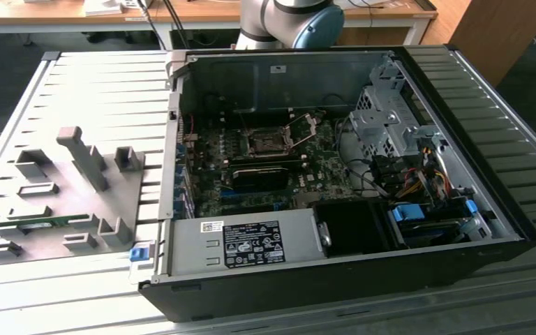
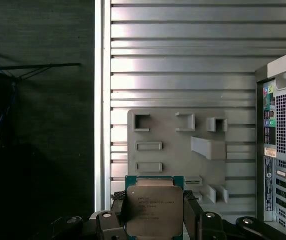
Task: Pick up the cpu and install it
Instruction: 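Pick up the cpu and move it towards the insertion slot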
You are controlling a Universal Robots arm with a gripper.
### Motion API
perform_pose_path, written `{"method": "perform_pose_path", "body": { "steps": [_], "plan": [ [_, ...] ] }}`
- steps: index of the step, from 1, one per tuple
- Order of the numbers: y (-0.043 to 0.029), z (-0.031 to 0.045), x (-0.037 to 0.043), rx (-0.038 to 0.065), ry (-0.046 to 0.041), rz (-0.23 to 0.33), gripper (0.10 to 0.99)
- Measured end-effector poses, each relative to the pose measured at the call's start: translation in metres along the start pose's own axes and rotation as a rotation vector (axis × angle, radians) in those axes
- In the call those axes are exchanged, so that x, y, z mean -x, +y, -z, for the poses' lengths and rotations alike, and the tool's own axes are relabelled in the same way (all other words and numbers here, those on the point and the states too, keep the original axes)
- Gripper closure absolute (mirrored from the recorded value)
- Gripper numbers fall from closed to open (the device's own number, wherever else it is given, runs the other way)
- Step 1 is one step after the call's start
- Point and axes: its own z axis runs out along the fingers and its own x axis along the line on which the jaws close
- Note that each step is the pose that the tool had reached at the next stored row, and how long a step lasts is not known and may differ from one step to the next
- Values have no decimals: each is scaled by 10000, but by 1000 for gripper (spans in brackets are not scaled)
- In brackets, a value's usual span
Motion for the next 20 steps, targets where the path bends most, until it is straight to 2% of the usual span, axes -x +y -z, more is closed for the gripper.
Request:
{"method": "perform_pose_path", "body": {
  "steps": [10, 20],
  "plan": [
    [11, 114, 0, 0, 0, -3, 541],
    [37, 270, -1, 0, 0, -8, 541]
  ]
}}
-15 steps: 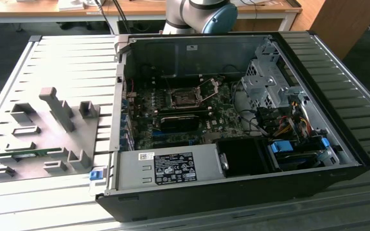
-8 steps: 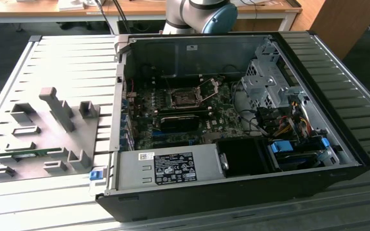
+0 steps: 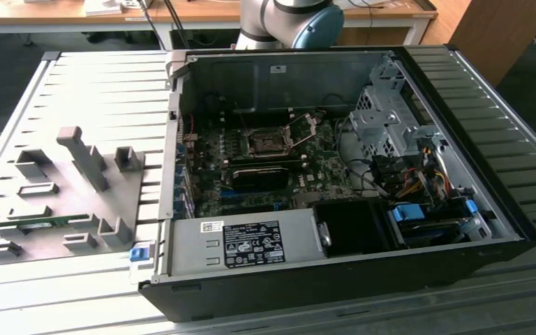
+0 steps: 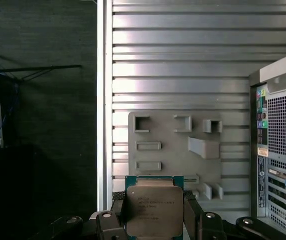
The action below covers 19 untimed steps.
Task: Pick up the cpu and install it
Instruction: 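Pick up the cpu and move it towards the insertion slot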
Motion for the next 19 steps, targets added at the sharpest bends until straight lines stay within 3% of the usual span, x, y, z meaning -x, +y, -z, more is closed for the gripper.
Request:
{"method": "perform_pose_path", "body": {
  "steps": [7, 19],
  "plan": [
    [12, 65, 12, 16, 1, -1, 541],
    [16, 65, 211, 33, 1, -1, 541]
  ]
}}
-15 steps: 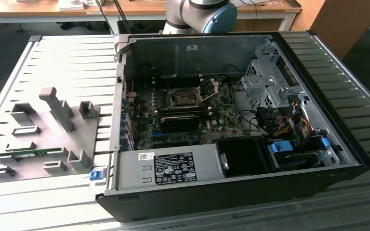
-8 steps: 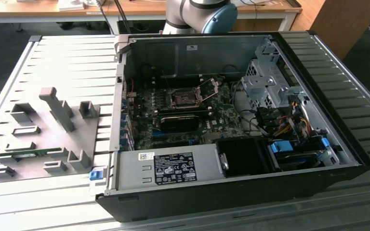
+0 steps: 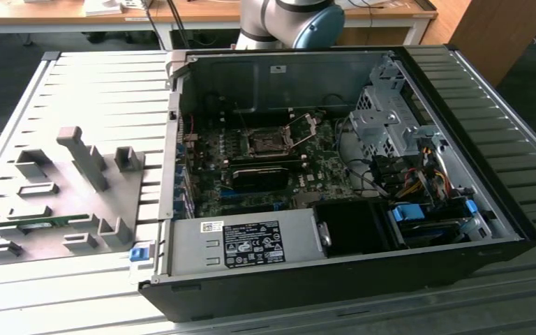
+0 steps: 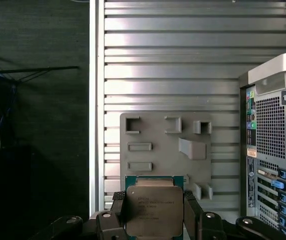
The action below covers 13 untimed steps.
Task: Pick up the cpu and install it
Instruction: 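Pick up the cpu and move it towards the insertion slot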
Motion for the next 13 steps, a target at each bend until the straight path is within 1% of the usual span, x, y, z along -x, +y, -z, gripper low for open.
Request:
{"method": "perform_pose_path", "body": {
  "steps": [13],
  "plan": [
    [2, -1, 118, 0, -1, 0, 541]
  ]
}}
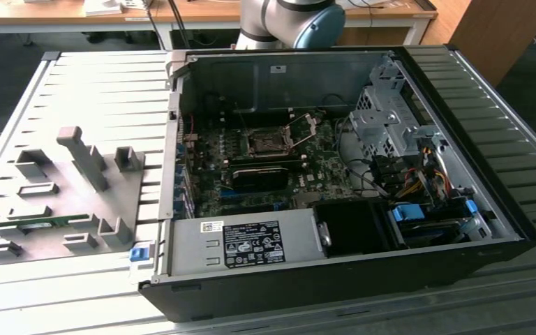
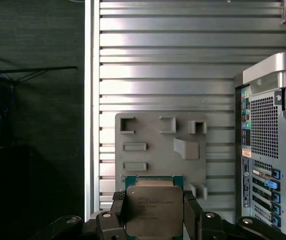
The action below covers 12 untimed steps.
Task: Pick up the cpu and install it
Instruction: 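Pick up the cpu and move it towards the insertion slot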
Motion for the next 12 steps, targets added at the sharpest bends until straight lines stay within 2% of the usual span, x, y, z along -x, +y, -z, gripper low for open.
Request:
{"method": "perform_pose_path", "body": {
  "steps": [12],
  "plan": [
    [3, 1, 121, 0, 0, 0, 541]
  ]
}}
